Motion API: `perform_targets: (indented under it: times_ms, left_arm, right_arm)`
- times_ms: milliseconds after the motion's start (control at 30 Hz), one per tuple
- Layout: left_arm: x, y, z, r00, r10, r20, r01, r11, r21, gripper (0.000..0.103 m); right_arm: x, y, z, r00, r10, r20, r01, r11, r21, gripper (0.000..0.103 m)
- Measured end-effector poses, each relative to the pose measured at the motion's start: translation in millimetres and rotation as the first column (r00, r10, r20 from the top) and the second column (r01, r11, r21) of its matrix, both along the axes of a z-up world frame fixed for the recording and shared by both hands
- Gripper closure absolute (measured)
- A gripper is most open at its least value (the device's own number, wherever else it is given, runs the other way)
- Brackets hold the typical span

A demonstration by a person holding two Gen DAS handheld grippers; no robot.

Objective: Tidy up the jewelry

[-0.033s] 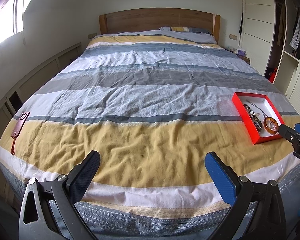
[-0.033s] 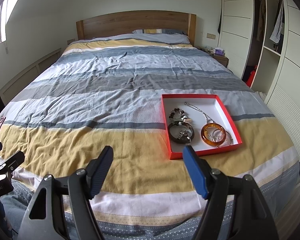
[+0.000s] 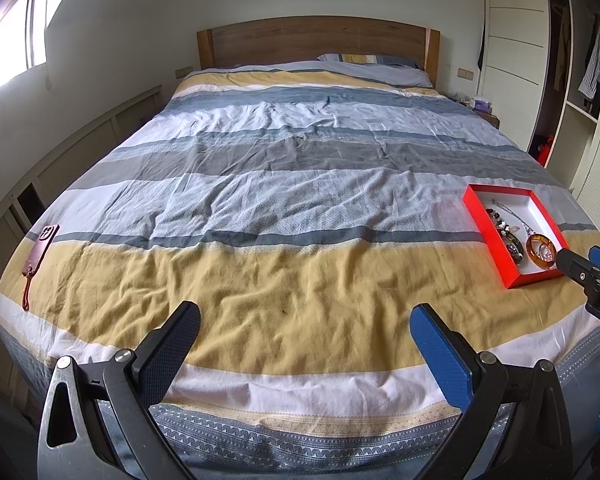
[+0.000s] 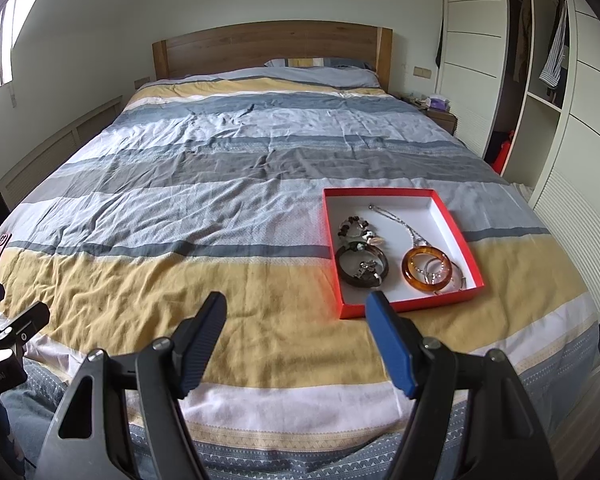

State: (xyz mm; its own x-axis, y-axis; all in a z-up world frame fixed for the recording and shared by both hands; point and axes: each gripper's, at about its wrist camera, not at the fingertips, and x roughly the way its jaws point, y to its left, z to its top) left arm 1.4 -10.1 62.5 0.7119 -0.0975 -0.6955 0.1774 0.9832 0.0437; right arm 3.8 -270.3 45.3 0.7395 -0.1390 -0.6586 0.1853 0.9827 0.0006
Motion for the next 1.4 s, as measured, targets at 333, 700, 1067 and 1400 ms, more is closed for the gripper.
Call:
perform_targets:
  times_ms: [333,700,1067,1400]
  left_arm:
    - [-2.7,-1.0,0.7,1.000,-0.004,-0.001,0.004,1.000,-0.004,0.001]
    - [-5.5,-2.4,-2.4,1.000,-0.003,-0.007,0.003,1.000,-0.001,0.001]
    - [-6.2,-1.4,-6.2,1.000,-0.027,-0.011,0.027,0.999,-0.017,0.001]
    - [-5.3,0.0,-8.6,0.999,-0.029,-0.017,0.029,0.999,-0.024,0.001]
  right_arm:
    - [-0.6,0.8,-0.3,1.000,0.000,-0.001,0.000,1.000,0.002,0.032]
    - [-2.9,-3.0,-5.1,1.000,0.002,-0.005,-0.002,1.000,0.017,0.032]
    - [-7.2,6.8,-16.9,0.999,0.009,-0.032,-0.009,1.000,0.008,0.032]
    - [-3.7,4.6,-21.3,0.999,0.000,-0.050,0.000,1.000,0.008,0.032]
